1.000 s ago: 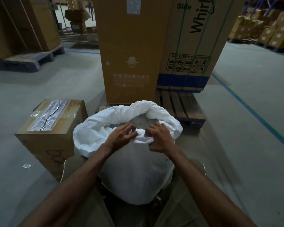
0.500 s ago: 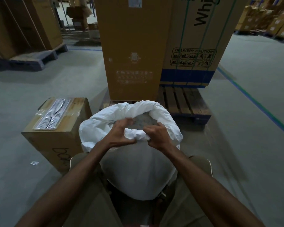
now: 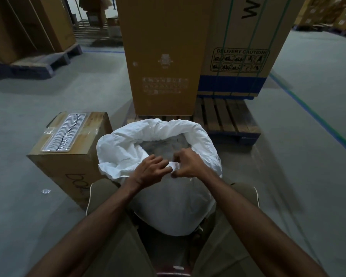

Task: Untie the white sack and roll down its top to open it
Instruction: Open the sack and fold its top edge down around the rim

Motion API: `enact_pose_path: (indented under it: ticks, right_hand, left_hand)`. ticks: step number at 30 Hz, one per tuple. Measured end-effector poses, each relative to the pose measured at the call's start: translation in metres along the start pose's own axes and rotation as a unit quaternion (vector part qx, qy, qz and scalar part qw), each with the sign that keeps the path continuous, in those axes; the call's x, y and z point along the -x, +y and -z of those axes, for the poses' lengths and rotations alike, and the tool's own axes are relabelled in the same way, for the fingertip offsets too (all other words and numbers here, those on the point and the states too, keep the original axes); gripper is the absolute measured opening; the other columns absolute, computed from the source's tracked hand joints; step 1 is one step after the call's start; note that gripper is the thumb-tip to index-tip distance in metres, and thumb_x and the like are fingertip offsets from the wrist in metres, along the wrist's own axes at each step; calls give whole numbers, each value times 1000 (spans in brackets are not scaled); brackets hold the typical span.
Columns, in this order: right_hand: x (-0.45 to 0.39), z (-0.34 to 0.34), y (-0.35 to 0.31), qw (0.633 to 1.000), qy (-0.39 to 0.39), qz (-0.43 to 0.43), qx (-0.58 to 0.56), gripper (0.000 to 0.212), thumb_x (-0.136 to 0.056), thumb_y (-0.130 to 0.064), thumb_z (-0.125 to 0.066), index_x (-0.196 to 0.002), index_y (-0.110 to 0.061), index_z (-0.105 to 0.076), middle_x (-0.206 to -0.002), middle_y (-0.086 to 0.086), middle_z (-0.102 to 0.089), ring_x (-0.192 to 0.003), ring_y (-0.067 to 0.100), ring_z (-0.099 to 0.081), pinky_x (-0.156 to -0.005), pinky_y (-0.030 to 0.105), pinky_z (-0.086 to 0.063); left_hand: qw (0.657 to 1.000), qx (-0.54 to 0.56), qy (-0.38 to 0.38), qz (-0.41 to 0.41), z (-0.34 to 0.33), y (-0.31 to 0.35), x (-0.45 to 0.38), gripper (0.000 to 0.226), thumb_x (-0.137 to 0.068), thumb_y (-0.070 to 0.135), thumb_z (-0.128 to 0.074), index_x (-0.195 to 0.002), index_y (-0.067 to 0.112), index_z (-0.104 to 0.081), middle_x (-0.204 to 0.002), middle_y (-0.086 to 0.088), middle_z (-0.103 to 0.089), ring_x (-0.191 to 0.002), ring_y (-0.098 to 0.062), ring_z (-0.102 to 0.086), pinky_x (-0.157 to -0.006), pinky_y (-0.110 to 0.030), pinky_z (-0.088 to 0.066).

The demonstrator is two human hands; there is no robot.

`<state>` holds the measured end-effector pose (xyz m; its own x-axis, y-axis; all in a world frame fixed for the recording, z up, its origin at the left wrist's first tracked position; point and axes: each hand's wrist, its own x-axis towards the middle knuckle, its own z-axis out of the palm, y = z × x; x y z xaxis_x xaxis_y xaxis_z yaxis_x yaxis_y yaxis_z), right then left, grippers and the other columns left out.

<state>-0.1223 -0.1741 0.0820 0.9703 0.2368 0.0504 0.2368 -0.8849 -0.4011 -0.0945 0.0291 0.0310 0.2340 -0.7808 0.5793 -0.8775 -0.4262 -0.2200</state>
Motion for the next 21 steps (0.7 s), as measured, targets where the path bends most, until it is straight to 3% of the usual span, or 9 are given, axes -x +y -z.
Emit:
enact_pose_path:
  ticks: [3,6,7,9,11,14,18,19,21]
  right_hand:
    - [1,-12,-1,999,16,25,38,31,-51,-26,-82,-64,-18,-55,-58,-4,-59,-52,17,-55,-49,37,-52]
    - [4,-22,-2,995,26,54,79,30,-50,-15,-76,-64,-21,-50,-63,0,-61,-55,24,-57,-49,30,-44]
    - [6,-27,-1,991,31,76,105,28,-49,-15,-76,-66,-20,-54,-64,2,-62,-56,26,-59,-49,30,-44]
    - [12,-41,0,977,46,129,162,27,-49,-12,-76,-70,-18,-60,-67,1,-62,-58,27,-61,-48,29,-43]
    - [19,-56,1,963,76,161,203,28,-52,-7,-75,-72,-19,-61,-68,-1,-61,-59,24,-60,-49,28,-34]
    - [21,-62,2,983,86,108,120,37,-52,-11,-79,-79,-20,-55,-76,-1,-59,-67,25,-60,-57,28,-31]
    - [13,-57,4,995,8,-38,-89,72,-60,-54,-82,-120,-27,-53,-118,-5,-54,-109,14,-49,-94,37,-33]
    - [11,-54,4,993,-25,-51,-101,75,-61,-56,-84,-125,-27,-56,-120,-5,-58,-108,13,-50,-97,37,-34]
    - [6,-51,4,997,-40,-35,-63,56,-56,-52,-87,-104,-27,-73,-94,-7,-70,-85,10,-60,-80,30,-46]
  left_hand:
    - [973,122,-137,141,8,-9,0,52,-61,33,-72,-108,19,-56,-105,-3,-57,-100,-26,-52,-87,-37,-43]
    - [913,253,-193,256,16,-24,5,95,-60,45,-79,-144,18,-42,-143,-5,-45,-129,-16,-43,-108,-28,-39]
    - [903,265,-211,265,17,-30,4,92,-61,46,-81,-142,19,-47,-141,-3,-50,-125,-14,-49,-103,-26,-44]
    - [901,229,-265,255,19,-36,-4,61,-60,46,-84,-113,22,-67,-109,1,-66,-95,-15,-61,-80,-30,-52]
    - [910,181,-292,233,17,-34,-12,35,-60,39,-84,-85,23,-66,-86,5,-63,-77,-15,-57,-65,-28,-44]
    - [953,111,-238,152,6,-23,-6,22,-63,22,-78,-71,20,-58,-76,3,-60,-70,-19,-59,-55,-25,-36]
    - [994,33,-101,31,-4,-12,24,22,-72,-2,-62,-67,17,-53,-68,0,-51,-63,-22,-50,-50,-31,-34]
    - [997,18,-68,13,-6,-9,28,25,-77,-5,-55,-69,18,-53,-69,0,-50,-63,-23,-48,-53,-31,-31]
    - [1000,5,-27,-12,-12,-5,31,29,-83,-6,-45,-72,19,-55,-71,0,-50,-65,-23,-48,-57,-30,-27]
